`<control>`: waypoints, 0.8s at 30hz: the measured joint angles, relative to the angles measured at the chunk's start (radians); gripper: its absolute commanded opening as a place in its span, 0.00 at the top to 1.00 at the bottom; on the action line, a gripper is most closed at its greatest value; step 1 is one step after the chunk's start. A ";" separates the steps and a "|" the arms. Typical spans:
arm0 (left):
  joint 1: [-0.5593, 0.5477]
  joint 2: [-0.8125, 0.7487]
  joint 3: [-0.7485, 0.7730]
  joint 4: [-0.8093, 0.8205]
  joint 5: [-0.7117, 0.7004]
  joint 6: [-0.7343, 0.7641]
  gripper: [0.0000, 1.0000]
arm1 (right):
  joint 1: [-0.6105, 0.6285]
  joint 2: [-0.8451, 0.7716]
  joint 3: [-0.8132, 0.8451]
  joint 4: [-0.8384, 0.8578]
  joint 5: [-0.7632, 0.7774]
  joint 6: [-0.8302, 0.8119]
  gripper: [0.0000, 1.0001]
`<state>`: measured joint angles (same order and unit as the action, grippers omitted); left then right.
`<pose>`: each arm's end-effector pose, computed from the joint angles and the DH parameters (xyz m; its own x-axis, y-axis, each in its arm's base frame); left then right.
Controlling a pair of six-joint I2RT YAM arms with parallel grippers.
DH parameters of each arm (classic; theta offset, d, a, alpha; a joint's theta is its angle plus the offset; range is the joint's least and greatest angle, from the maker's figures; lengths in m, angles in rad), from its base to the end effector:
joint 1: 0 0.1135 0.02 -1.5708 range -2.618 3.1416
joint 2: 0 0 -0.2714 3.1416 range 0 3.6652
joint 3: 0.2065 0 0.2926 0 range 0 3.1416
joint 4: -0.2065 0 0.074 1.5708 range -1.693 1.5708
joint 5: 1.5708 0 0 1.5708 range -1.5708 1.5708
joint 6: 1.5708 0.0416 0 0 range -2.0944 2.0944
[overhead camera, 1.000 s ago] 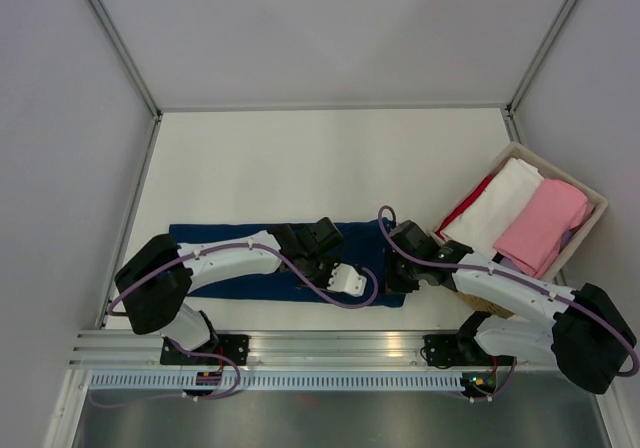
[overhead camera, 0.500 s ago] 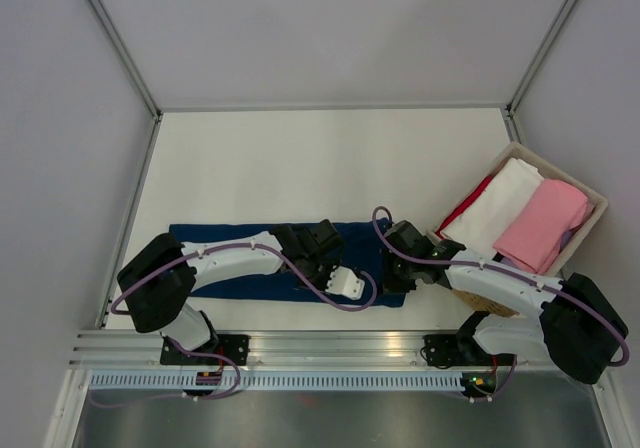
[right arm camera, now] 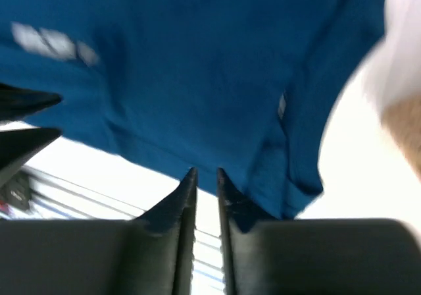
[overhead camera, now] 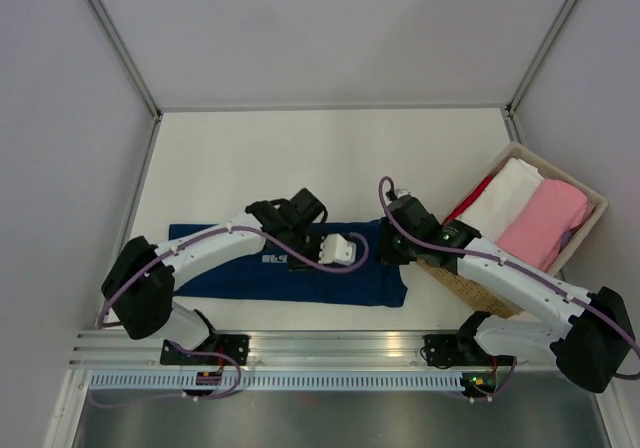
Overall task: Roll the t-shirts
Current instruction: Fold the tshirt
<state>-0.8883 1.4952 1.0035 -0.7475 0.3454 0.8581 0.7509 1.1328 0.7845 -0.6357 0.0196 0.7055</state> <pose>0.1891 -0.2550 0.1948 0.2151 0.8641 -0.4551 0.9741 -0.2230 0.0370 0.1896 0.1758 0.2217 -0.9006 0.0462 -0.4321 -0.1185 0.9305 0.3466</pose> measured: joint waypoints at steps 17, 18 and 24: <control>0.777 -0.183 -0.162 0.175 -0.183 -0.296 0.65 | -0.121 0.507 0.260 0.220 0.137 -0.112 1.00; 0.838 -0.171 -0.171 0.187 -0.197 -0.301 0.66 | -0.136 0.525 0.260 0.232 0.139 -0.112 1.00; 1.066 -0.043 -0.211 0.270 -0.269 -0.304 0.67 | -0.188 0.638 0.260 0.299 0.163 -0.117 1.00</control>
<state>0.1780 1.4525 0.7929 -0.4778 0.0761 0.5541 0.5629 1.7706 1.0443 -0.3367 0.1822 0.5888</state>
